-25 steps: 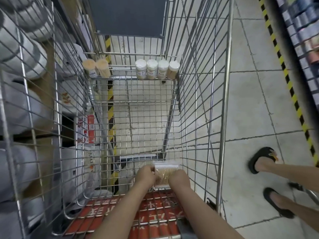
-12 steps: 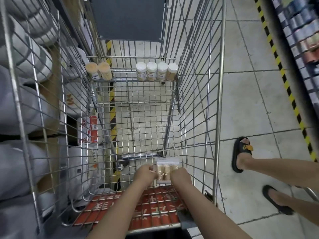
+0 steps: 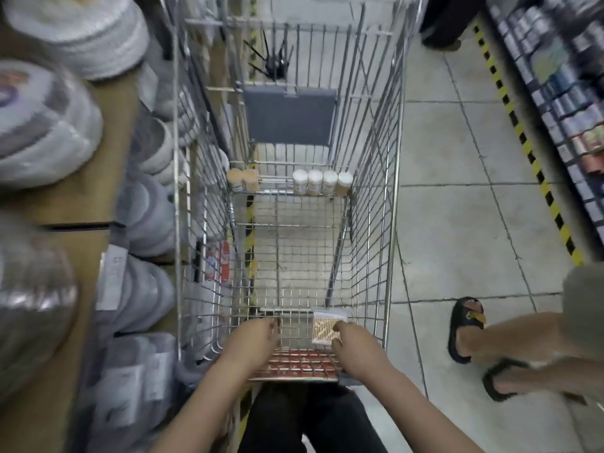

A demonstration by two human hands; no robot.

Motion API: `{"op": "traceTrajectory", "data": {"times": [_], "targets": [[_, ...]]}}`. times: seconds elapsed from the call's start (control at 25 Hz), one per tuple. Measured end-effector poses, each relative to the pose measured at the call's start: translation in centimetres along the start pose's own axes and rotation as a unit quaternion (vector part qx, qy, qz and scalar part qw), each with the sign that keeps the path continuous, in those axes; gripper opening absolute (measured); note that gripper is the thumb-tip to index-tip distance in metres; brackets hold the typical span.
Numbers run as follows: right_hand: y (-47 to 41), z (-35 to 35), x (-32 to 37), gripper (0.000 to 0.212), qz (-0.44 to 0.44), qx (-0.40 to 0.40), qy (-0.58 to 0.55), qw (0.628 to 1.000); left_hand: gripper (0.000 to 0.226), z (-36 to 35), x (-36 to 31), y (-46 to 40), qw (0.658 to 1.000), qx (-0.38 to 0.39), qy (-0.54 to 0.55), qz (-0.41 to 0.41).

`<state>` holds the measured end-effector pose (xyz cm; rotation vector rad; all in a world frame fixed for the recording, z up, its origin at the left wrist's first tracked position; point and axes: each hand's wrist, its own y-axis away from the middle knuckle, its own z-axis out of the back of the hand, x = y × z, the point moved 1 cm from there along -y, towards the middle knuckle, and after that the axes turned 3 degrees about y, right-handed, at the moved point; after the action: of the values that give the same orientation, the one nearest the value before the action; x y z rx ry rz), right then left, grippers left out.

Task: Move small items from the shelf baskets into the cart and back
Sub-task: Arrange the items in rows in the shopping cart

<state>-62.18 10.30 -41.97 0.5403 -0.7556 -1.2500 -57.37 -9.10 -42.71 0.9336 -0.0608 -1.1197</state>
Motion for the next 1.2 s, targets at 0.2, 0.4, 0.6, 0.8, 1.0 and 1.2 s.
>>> {"op": "traceTrajectory", "data": {"times": [0.2,0.4,0.6,0.8,1.0,1.2], "targets": [[6.1,4.6,0.8,0.034,0.136,-0.114,0.114,0.978,0.044,4.8,-2.9,8.9,0.984,-0.172,-0.024,-0.048],[11.4,8.2,1.2,0.038,0.254,-0.085,0.091,0.959,0.046,4.6,-4.7,19.1,0.951,-0.295,0.073,0.052],[16.9,7.8,2.3,0.031,0.368,-0.057,0.146,0.917,0.024,-2.8,-5.1,31.3,0.847,-0.378,0.344,0.147],[26.1,3.6,7.2,0.027,0.533,0.047,0.172,0.827,0.019,-10.6,-5.2,44.3,0.734,-0.479,0.415,0.245],[37.3,-0.6,11.5,0.034,0.655,0.099,0.186,0.725,0.02,-16.1,-5.1,55.6,0.604,-0.581,0.45,0.309],[46.2,-6.3,15.0,0.031,0.727,0.083,0.176,0.658,0.015,-20.9,-4.3,65.5,0.53,-0.632,0.454,0.338]]}}
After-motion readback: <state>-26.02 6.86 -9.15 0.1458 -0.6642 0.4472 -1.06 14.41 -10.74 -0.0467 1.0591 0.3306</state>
